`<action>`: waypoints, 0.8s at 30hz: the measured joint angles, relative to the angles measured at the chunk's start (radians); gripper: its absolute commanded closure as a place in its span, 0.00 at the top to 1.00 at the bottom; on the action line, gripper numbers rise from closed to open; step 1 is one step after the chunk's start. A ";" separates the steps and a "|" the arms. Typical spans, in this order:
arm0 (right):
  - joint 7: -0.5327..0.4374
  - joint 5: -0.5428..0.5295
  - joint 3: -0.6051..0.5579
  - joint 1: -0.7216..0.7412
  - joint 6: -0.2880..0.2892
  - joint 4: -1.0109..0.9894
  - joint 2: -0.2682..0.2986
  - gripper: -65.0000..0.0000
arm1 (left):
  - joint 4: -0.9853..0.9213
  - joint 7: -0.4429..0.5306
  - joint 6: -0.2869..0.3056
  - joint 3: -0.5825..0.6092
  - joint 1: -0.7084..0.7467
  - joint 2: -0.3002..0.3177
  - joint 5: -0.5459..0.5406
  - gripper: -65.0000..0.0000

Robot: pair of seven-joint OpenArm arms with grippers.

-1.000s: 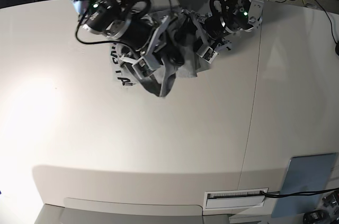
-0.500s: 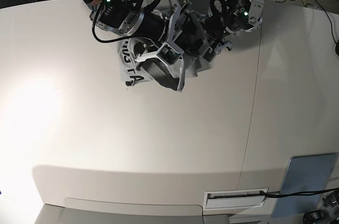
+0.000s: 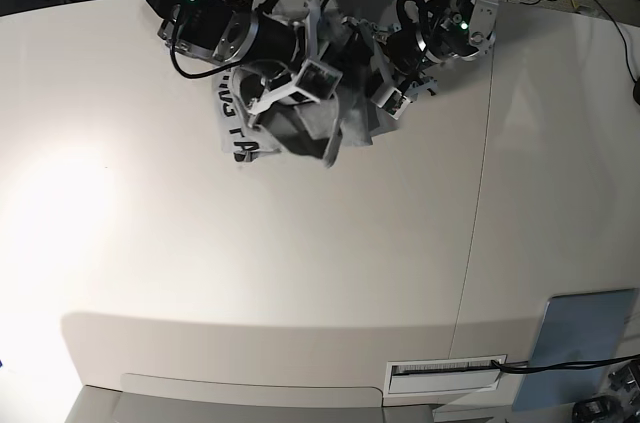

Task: Fold the T-shirt properly
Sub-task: 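Lift the folded bundle with both grippers and fold it in half, then release the bundle and raise both grippers away from the shirt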

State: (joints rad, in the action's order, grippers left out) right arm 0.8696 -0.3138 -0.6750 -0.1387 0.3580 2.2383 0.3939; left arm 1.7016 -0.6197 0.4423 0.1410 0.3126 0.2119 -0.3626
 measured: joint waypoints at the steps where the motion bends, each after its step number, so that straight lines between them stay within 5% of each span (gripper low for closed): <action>1: 0.000 0.000 0.000 0.000 0.008 0.000 0.000 0.00 | 0.000 0.000 0.000 0.000 0.000 0.000 0.000 0.55; 6: 0.000 0.002 0.000 0.000 0.035 0.000 0.001 0.03 | 0.000 -0.003 0.000 0.000 0.000 0.000 0.000 0.55; 11: -0.056 0.001 0.000 0.000 0.032 0.000 0.002 0.44 | 0.000 -0.003 0.000 0.000 0.000 0.000 0.000 0.55; 21: -0.145 0.003 0.000 0.012 -0.003 0.000 0.002 0.45 | 0.037 -0.064 -0.003 -0.008 0.002 0.000 0.008 0.55; 24: -0.031 0.040 0.009 0.047 -0.117 0.003 0.002 0.45 | 0.083 -0.121 -0.003 -0.047 0.008 0.000 0.015 0.55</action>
State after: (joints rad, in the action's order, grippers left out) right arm 0.8391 -0.2737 -0.6659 -0.0921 0.2405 2.2417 0.3954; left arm 1.7844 -0.7406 0.4393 0.0937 0.3206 0.2119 -0.3477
